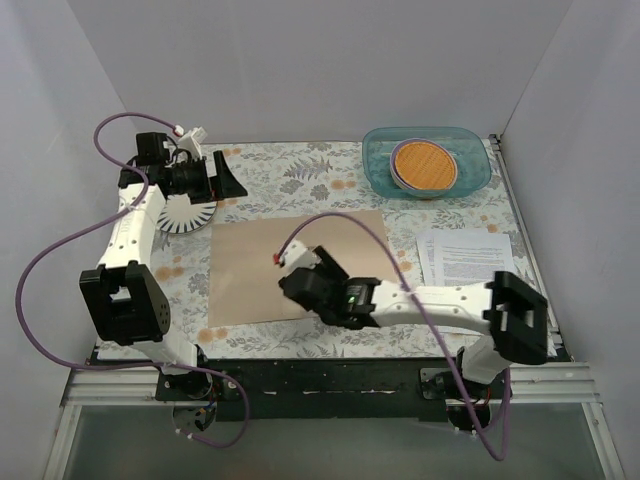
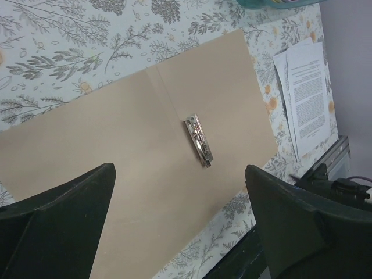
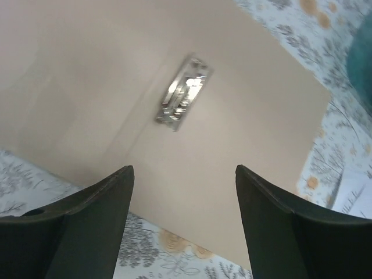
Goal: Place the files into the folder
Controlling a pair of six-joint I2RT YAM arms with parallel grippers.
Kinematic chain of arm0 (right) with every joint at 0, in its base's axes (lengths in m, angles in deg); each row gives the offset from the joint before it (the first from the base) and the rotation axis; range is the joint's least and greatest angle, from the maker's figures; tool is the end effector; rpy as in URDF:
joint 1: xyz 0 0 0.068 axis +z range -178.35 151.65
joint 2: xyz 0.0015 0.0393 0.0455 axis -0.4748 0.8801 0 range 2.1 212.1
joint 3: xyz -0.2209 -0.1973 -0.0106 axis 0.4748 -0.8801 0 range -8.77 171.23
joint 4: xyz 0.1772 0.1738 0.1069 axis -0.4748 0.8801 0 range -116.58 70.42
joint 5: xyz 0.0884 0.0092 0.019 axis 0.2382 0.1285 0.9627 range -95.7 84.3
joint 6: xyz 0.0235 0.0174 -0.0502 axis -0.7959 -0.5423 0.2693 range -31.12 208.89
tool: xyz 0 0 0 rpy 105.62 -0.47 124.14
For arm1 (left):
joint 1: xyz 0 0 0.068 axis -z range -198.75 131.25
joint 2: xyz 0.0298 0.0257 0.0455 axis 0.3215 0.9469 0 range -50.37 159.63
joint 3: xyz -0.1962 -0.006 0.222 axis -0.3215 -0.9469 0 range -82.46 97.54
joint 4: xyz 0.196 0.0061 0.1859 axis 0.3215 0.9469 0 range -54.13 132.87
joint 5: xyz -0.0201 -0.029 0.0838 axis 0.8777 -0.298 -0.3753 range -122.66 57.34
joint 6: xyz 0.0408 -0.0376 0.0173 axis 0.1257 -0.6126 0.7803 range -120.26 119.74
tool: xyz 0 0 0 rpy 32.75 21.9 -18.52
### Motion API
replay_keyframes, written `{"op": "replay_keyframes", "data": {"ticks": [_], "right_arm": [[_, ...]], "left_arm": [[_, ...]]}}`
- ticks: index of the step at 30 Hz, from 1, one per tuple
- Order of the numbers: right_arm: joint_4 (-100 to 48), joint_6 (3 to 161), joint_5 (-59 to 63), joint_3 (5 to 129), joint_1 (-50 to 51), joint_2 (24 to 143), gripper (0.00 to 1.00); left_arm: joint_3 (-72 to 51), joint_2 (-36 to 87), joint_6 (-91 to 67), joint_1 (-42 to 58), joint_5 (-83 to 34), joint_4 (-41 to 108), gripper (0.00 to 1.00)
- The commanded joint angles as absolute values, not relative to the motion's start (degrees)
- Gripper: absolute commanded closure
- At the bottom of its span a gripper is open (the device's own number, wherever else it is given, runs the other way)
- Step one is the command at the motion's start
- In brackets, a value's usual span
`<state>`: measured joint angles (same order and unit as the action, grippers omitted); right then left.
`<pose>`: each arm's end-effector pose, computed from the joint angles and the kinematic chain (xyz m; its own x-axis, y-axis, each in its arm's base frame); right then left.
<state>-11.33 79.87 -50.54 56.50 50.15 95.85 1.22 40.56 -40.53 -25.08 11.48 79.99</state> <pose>0.1017 0.3526 0.2611 -0.2291 -0.5685 -0.7901 -0.5644 0.7390 -0.3680 0.3504 0.0097 0.3478 -0.8206 -0.5577 -0.1247 -0.2325 0.5251 -0.8186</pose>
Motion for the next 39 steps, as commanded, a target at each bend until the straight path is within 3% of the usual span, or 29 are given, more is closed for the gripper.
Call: {"op": "replay_keyframes", "data": {"ticks": [1, 6, 12, 16, 21, 28, 39], "right_arm": [[-8.4, 68.7, -52.5, 52.2, 40.9, 84.7, 0.22], [-1.6, 63.1, -51.9, 48.2, 23.4, 80.2, 0.21], [4.6, 56.1, -48.9, 44.8, 5.0, 75.8, 0.23], [0.8, 58.0, -39.3, 39.0, -9.1, 72.1, 0.22], [2.1, 58.7, -38.7, 37.5, -14.3, 74.3, 0.21], [0.2, 59.2, -33.9, 33.9, -31.1, 71.3, 0.23], [-0.3, 60.5, -32.7, 32.4, -39.8, 73.9, 0.25]], "left_arm": [[-0.5, 40.9, -39.4, -19.6, 12.9, 79.9, 0.06], [-2.6, 41.4, -41.3, -6.6, 7.0, 75.3, 0.06], [3.4, 47.6, -42.0, 3.5, 4.3, 73.0, 0.06], [7.7, 52.0, -43.3, 8.6, 3.7, 71.0, 0.06], [12.4, 58.5, -43.8, 13.5, 2.8, 70.3, 0.06], [16.5, 64.9, -46.7, 18.4, 2.6, 65.8, 0.05], [24.5, 78.4, -64.3, 23.3, 3.5, 51.8, 0.02]]}}
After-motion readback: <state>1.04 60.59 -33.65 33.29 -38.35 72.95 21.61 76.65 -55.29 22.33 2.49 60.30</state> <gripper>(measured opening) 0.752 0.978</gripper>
